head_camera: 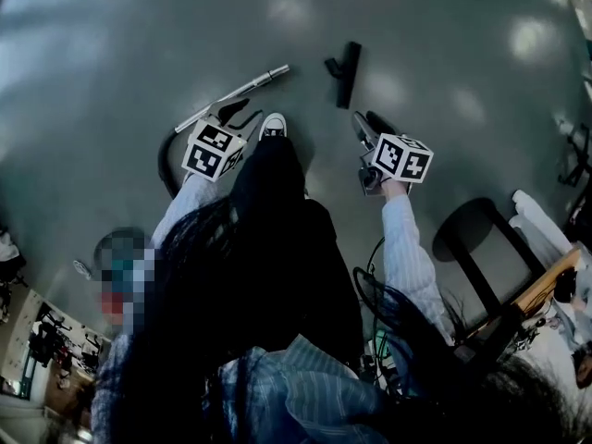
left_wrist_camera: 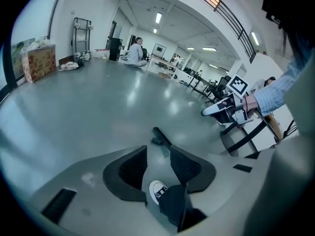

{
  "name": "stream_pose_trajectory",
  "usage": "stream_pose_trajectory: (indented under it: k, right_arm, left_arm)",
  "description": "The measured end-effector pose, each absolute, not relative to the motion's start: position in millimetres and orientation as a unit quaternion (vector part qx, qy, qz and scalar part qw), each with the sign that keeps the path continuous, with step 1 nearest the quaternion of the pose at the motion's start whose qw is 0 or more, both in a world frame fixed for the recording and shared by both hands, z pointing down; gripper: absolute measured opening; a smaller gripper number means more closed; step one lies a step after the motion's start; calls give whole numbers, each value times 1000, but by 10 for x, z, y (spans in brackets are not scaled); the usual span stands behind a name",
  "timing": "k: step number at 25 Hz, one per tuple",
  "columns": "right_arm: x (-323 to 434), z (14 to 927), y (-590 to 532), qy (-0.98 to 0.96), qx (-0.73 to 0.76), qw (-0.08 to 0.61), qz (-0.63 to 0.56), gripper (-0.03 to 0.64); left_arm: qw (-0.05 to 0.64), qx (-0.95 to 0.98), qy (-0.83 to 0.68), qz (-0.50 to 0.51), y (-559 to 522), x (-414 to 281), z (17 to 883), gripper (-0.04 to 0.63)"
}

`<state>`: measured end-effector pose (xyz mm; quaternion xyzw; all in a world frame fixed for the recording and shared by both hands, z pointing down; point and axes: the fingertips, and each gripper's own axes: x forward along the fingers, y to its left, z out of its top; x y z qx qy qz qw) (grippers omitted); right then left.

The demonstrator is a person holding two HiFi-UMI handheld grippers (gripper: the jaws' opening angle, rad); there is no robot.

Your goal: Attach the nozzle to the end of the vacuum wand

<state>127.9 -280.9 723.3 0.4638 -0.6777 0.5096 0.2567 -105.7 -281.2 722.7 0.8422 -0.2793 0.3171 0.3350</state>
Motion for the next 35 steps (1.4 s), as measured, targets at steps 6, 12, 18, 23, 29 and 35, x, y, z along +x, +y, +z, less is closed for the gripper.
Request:
stream_pose_trajectory:
  k: [6,12,18,23,29,35]
  right_arm:
    - [1449,8731,-2832,-683,462,286,488,227]
    - [1858,10046,-3077,-669,495,333,443,268]
    - [1949,10785,-3285,-679,494,364,402,282]
    - [2001,11007,-3367,-696,484,421,323,282]
    - [2146,11125,-3501,-687,449,518,239,282]
    - [2166,11241,-3453,-701,344,563,269,282]
  left_arm:
    - [330,831,-291,342,-2861,-1124,8683,140]
    - [306,826,-277,384,-2878,-1121,10032,174]
    - [248,827,-277,422,-2925,-1113,10769,216]
    - [217,818,-260,464,-2874,-1154,11224,225]
    - [190,810,-244,498,-2832,-1222,11405,225]
    - [181,811,-224,509,-2749,-1166,11492,225]
